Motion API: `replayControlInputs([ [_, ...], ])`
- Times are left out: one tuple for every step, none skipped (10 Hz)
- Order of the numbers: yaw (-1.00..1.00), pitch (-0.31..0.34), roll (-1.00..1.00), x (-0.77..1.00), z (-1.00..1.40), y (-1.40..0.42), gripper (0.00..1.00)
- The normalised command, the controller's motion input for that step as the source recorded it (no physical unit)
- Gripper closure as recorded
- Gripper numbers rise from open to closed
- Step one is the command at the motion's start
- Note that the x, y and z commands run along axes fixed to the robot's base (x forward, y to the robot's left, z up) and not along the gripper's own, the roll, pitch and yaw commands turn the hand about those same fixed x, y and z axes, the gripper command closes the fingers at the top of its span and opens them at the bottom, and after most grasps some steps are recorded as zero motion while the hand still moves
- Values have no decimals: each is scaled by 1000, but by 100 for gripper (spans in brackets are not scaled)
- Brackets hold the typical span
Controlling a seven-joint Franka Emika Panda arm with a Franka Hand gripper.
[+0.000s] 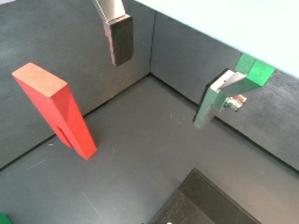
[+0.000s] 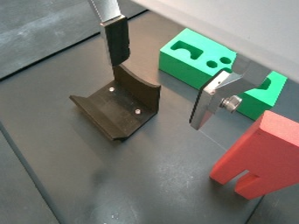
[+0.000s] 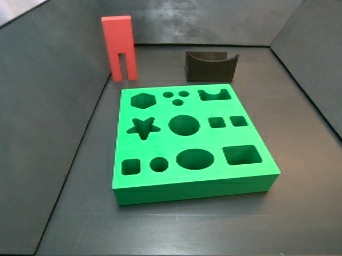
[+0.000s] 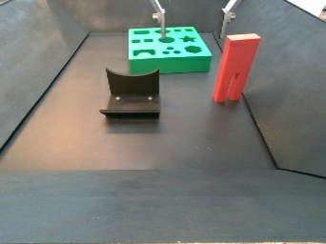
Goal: Pick up the double-square object. Move up. Move to above the board. Insert the double-square object.
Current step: Pick up the double-square object.
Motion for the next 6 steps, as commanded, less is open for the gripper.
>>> replayControlInputs([
  [-123,-6,0,-677,-37,-34,0],
  [-77,-114,0,-1000,0,-54,0],
  [0,-161,0,-1000,0,-34,0],
  [246,-139,30,-917,0,0,0],
  [549,-153,79,-597,-20,-163,0],
  [746,-154,113,-414,-149,-240,0],
])
